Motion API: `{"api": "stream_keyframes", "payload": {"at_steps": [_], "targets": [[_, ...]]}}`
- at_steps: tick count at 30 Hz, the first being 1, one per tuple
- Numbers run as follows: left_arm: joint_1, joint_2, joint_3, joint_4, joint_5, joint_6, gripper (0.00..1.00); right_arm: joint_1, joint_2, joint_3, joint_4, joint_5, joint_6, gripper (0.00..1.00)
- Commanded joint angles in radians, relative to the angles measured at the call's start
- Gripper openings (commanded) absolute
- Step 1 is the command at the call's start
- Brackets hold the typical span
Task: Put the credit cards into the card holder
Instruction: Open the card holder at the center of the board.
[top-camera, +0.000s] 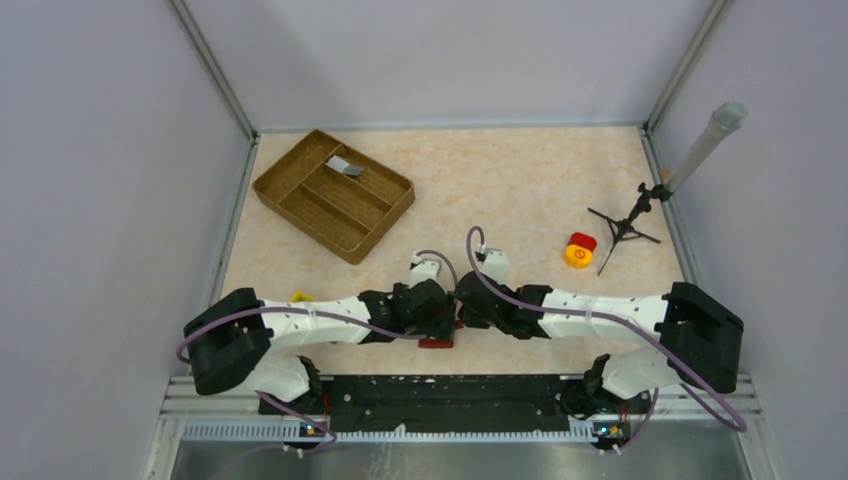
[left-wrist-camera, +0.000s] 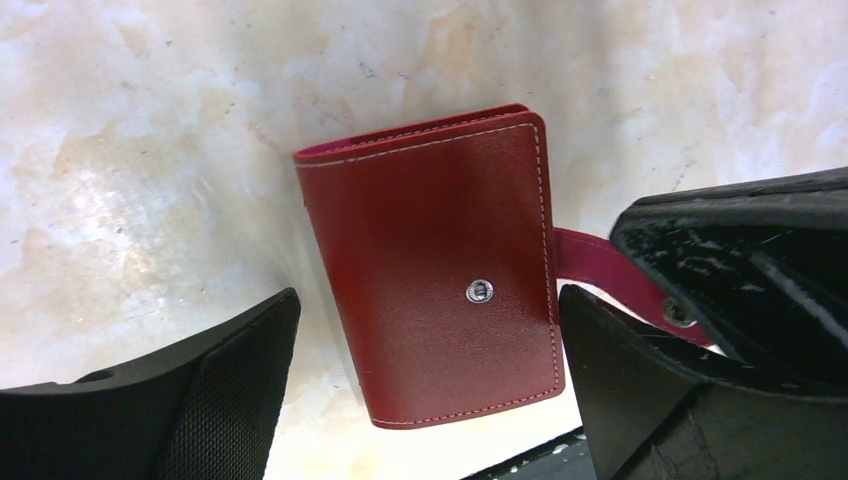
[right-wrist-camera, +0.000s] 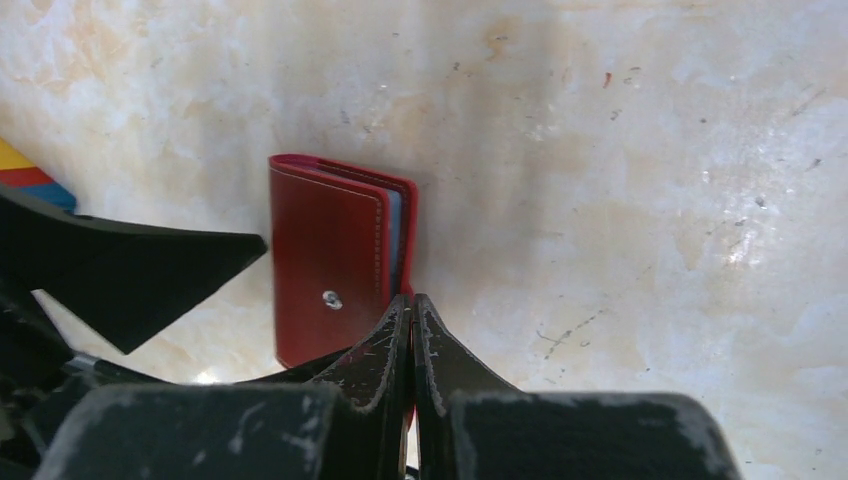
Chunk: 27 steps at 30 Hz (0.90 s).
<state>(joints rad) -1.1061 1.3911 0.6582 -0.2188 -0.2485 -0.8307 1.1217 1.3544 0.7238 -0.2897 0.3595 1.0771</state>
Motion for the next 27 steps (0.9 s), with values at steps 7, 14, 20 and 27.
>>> {"api": "stream_keyframes", "payload": {"at_steps": [7, 14, 20, 27], "targets": [[-0.012, -0.062, 0.015, -0.105, -0.118, -0.037, 0.98, -0.021, -0.052, -0.027, -0.023, 0.055, 0.021, 0.0], [-0.012, -0.061, 0.028, -0.149, -0.172, -0.044, 0.99, -0.023, -0.046, -0.038, -0.021, 0.052, 0.025, 0.0], [-0.012, -0.091, 0.058, -0.239, -0.27, -0.071, 0.99, -0.022, -0.051, -0.047, -0.026, 0.053, 0.033, 0.0], [-0.008, -0.109, 0.045, -0.222, -0.305, -0.044, 0.99, -0.023, -0.038, -0.049, -0.014, 0.043, 0.032, 0.0]]}}
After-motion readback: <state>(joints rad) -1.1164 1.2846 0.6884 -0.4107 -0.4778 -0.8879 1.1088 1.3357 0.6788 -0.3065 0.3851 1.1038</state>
